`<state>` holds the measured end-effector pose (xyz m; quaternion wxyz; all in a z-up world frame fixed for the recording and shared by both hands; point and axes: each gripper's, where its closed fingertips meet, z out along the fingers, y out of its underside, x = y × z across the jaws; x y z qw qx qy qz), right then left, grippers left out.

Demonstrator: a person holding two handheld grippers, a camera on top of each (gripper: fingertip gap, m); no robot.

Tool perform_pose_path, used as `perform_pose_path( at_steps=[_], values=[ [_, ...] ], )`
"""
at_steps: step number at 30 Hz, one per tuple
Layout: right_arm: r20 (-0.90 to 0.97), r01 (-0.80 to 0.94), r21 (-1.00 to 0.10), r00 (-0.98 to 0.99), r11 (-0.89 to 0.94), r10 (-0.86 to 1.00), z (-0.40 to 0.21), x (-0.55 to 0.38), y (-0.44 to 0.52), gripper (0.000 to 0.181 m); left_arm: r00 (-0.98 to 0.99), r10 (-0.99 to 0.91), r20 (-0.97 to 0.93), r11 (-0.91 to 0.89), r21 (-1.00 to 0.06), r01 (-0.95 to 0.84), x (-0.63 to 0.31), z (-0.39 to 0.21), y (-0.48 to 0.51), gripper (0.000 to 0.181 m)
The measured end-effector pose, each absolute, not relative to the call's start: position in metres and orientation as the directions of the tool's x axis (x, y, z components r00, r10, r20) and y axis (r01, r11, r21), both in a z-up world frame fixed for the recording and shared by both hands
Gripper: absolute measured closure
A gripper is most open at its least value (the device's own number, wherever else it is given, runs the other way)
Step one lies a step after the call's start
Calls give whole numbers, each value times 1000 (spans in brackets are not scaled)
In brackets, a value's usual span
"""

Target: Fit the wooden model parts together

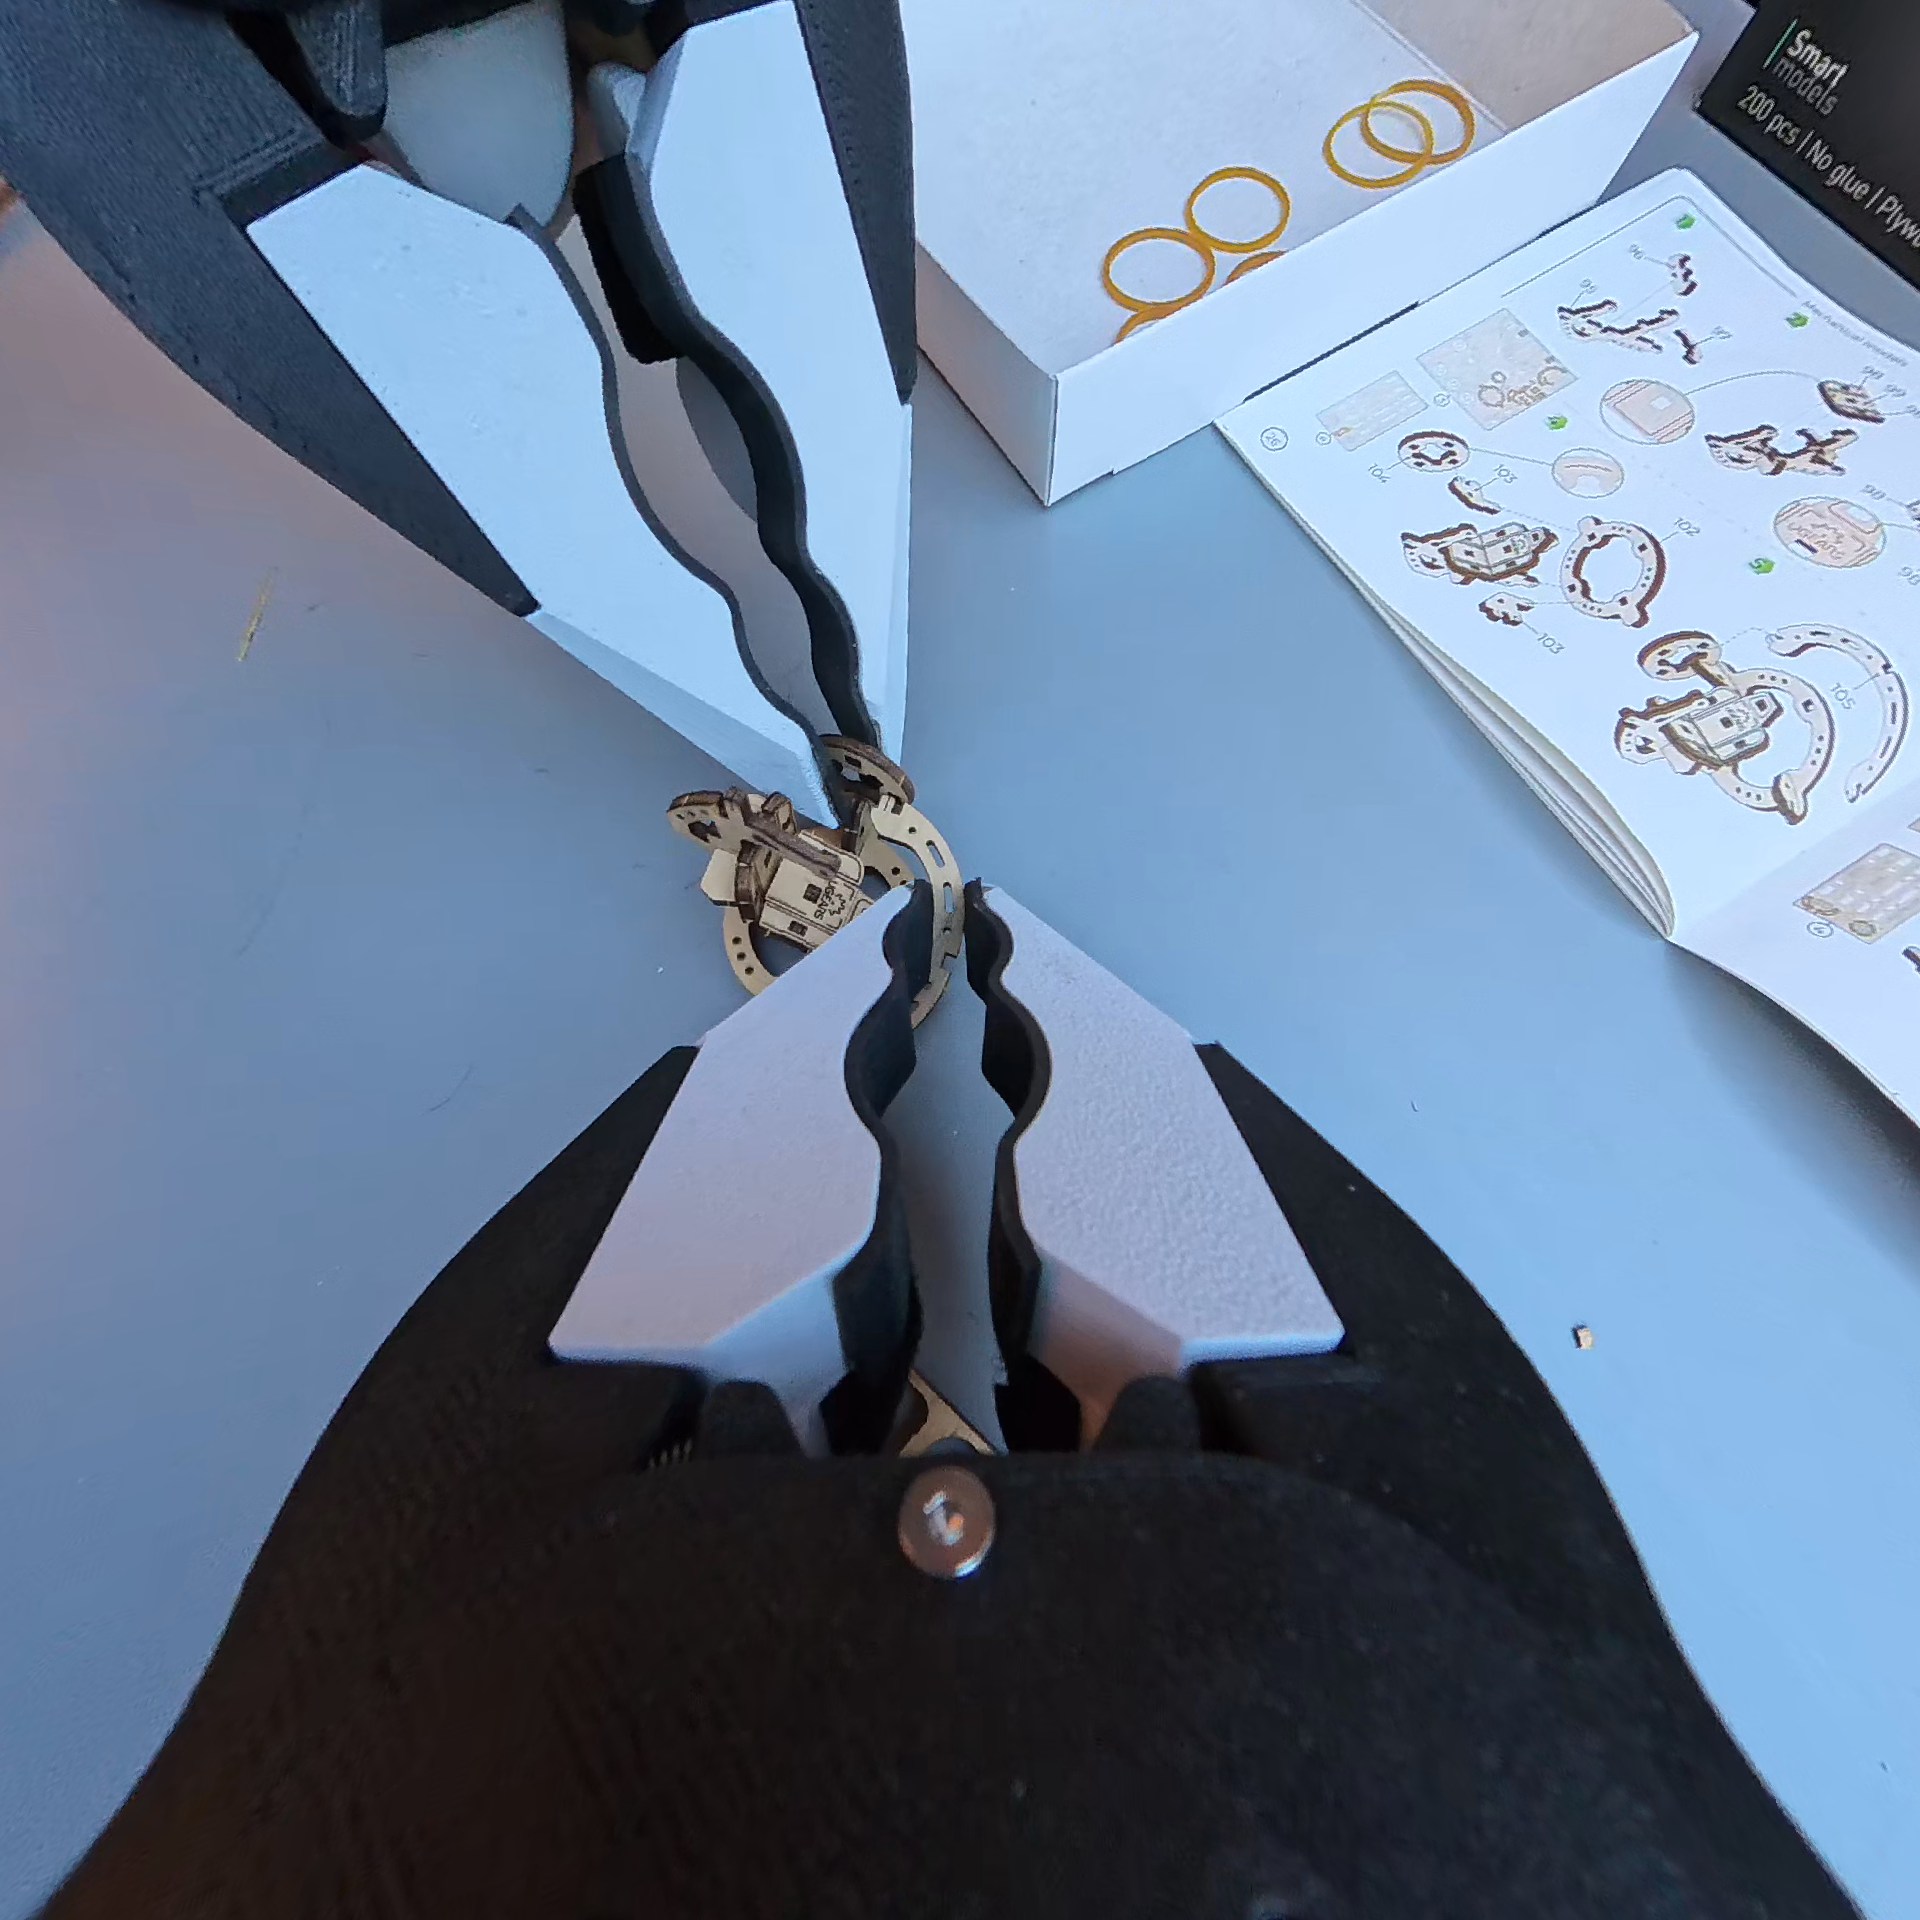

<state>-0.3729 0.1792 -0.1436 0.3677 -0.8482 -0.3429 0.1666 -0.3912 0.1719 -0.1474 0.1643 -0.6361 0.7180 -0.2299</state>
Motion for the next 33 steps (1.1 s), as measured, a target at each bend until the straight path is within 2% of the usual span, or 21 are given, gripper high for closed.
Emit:
perform_pose_path(
  at_steps=[19,27,33],
  values=[
    [-50,426,-745,731,-513,680,-144,-372,182,177,-169,-985,31,129,-517,-846,-391,-148,175,175],
    [-36,431,-744,737,-511,675,-145,-370,186,177,-143,-987,78,86,-496,-864,-391,-152,175,162],
    [-36,433,-746,733,-506,679,-145,-372,187,177,-133,-988,79,76,-504,-861,-391,-150,178,163]
  ],
)
